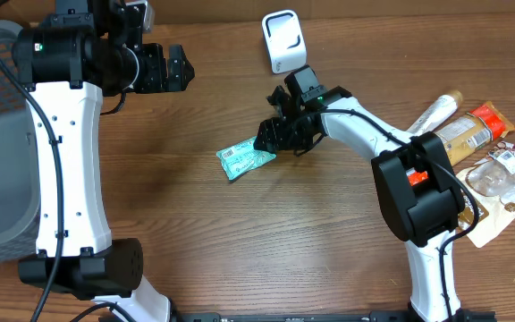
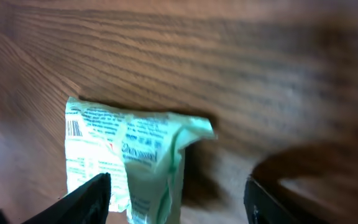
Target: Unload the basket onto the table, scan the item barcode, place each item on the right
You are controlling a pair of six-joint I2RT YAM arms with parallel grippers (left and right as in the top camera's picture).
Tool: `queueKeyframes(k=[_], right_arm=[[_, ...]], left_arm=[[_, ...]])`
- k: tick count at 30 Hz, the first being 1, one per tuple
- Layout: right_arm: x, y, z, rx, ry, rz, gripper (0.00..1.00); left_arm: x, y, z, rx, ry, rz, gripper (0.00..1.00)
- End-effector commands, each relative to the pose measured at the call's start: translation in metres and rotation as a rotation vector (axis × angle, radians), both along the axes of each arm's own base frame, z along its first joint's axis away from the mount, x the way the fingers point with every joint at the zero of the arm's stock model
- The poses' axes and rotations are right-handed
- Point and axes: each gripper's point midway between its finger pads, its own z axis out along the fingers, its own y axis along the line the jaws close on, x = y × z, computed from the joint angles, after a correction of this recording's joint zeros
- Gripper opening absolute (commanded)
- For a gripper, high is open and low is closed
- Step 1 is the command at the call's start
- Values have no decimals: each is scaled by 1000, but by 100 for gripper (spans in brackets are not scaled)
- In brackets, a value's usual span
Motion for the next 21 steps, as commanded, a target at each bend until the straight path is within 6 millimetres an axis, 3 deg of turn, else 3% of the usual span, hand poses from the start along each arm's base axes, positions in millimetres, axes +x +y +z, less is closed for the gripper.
queueKeyframes(k=[1, 6, 9, 12, 16, 21], right_arm=[[-3, 4, -7, 32, -34, 97, 69], [-30, 25, -19, 186, 126, 143, 62], [-36, 30, -32, 172, 209, 86, 40], [-34, 31, -33, 174, 209, 69, 22], [-23, 30, -30, 190, 210, 20, 6], [-11, 25, -10, 288, 216, 17, 4]], left_arm=[[1, 2, 0, 13, -5, -13, 99], [1, 2, 0, 13, -6, -13, 100], [1, 2, 0, 13, -6, -13, 100], [1, 2, 0, 13, -6, -13, 99], [1, 2, 0, 13, -6, -13, 99], [1, 2, 0, 13, -6, -13, 100]])
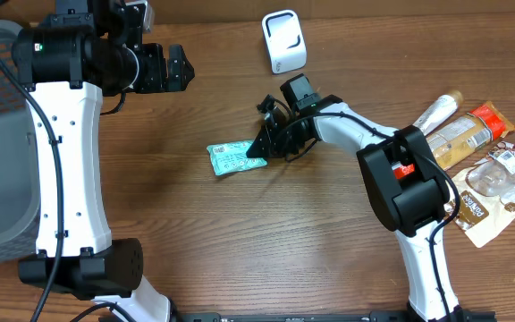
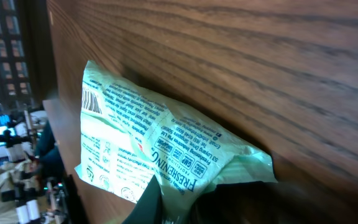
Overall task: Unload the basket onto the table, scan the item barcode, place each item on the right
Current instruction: 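Lift the tissue packet and hold it against the white scanner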
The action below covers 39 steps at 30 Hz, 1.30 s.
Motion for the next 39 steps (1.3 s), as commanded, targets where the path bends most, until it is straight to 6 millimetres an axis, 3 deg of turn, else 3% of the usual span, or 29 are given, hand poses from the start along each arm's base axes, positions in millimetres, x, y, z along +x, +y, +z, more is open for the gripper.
queueKeyframes(k=[1, 7, 8, 11, 17, 20, 24, 30, 37, 39], right_arm=[[12, -14, 5, 43, 46, -41, 4], [40, -47, 57, -44, -107, -131, 4], [44, -54, 83, -71, -197, -136, 4], [47, -67, 132, -120, -352, -159, 4], [35, -86, 227, -112, -573, -206, 4], [25, -95, 255, -116, -640, -217, 4], [14, -105, 274, -135, -675, -236, 4], [23, -114, 274, -200, -716, -284, 4], [82, -148, 298, -605, -1074, -545, 4], [99, -148, 301, -708, -1189, -530, 4]], left_arm=[[1, 2, 0, 13, -5, -13, 99], [1, 3, 0, 15, -5, -11, 100], [1, 3, -1, 15, -5, -11, 99], [1, 3, -1, 15, -5, -11, 100], [1, 3, -1, 15, -5, -12, 99], [1, 3, -1, 15, -5, -12, 99], [1, 3, -1, 15, -5, -12, 100], [1, 3, -1, 15, -5, -12, 100], [1, 3, 0, 15, -5, -12, 100], [1, 3, -1, 15, -5, -12, 100]])
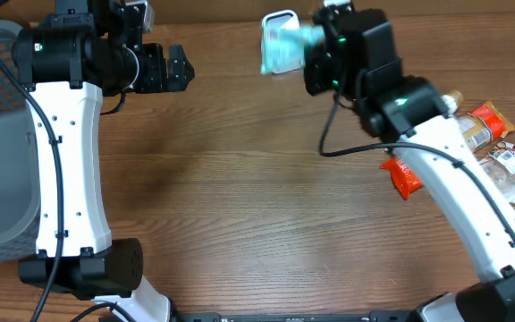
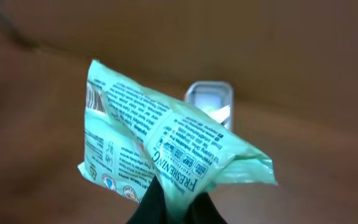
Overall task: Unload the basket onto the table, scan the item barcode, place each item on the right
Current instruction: 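Lift the tissue packet and hold it against the white scanner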
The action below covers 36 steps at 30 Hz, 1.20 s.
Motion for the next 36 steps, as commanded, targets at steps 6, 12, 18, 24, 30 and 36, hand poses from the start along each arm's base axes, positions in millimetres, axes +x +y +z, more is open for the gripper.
queueKeyframes(k=[6, 12, 18, 24, 30, 36], right_arm=[[78, -13, -31, -748, -307, -20, 4], [127, 4, -67, -1111, -483, 48, 4], [152, 7, -88, -1230, -604, 8, 4], [167, -7, -112, -1326, -626, 6, 4], [167, 7, -113, -1304, -674, 65, 4], [166, 16, -118, -1294, -691, 105, 4]], left_arm=[[1, 3, -1, 15, -5, -12, 100], [1, 3, -1, 15, -5, -12, 100], [1, 3, -1, 15, -5, -12, 100], [1, 3, 0, 15, -6, -12, 100], [1, 3, -1, 15, -5, -12, 100], [1, 3, 0, 15, -6, -12, 100]])
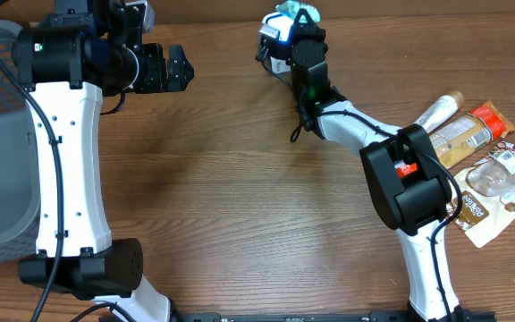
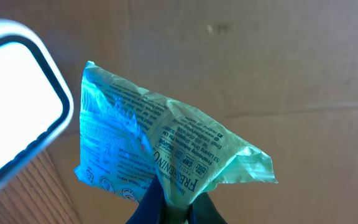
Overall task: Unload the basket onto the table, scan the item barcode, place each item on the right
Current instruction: 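Lift the tissue packet and hold it against the white scanner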
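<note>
A pale green printed packet (image 2: 166,146) is pinched at its bottom edge by my right gripper (image 2: 176,210), which is shut on it. The packet's left half glows blue. It hangs close to the white scanner (image 2: 11,99) at the left of the right wrist view. From overhead, the right gripper (image 1: 295,27) holds the packet (image 1: 290,12) at the table's far edge, right beside the scanner (image 1: 268,36), whose face shows blue light. My left gripper (image 1: 179,70) stands open and holds nothing, far off at the upper left.
A grey basket stands at the left edge. Several snack packets and wrappers (image 1: 477,134) lie at the right, with a clear-windowed bag (image 1: 499,183) near the table's edge.
My right gripper, still shut on the green packet, has moved down and closer to the scanner. Blue light now falls on the packet. The left arm has not moved.
The green packet lay flat mid-table with my right gripper open at its edge. Then the gripper was shut on it, still on the wood. Later it held the packet up above the scanner, and now it holds it against the scanner's face.
</note>
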You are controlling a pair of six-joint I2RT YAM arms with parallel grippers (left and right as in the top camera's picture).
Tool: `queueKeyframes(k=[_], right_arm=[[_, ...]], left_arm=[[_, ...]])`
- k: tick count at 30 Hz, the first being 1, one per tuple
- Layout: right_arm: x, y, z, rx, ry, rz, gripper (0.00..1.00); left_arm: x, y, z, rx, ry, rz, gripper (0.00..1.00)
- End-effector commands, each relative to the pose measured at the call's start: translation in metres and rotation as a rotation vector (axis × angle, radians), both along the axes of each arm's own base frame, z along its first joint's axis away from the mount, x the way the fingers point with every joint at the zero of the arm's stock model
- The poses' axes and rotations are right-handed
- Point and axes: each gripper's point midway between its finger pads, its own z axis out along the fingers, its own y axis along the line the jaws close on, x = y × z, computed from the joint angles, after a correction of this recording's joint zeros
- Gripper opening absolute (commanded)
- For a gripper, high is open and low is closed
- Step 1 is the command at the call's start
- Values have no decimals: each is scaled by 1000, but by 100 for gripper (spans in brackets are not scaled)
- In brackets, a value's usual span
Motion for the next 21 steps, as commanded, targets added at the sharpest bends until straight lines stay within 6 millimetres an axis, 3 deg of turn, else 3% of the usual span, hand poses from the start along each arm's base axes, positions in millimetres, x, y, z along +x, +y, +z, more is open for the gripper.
queueKeyframes(k=[1, 21], right_arm=[[0, 12, 10, 9, -22, 45, 4], [5, 0, -10, -44, 37, 39, 4]], left_arm=[[1, 2, 0, 12, -5, -14, 100], [1, 2, 0, 12, -5, -14, 100]])
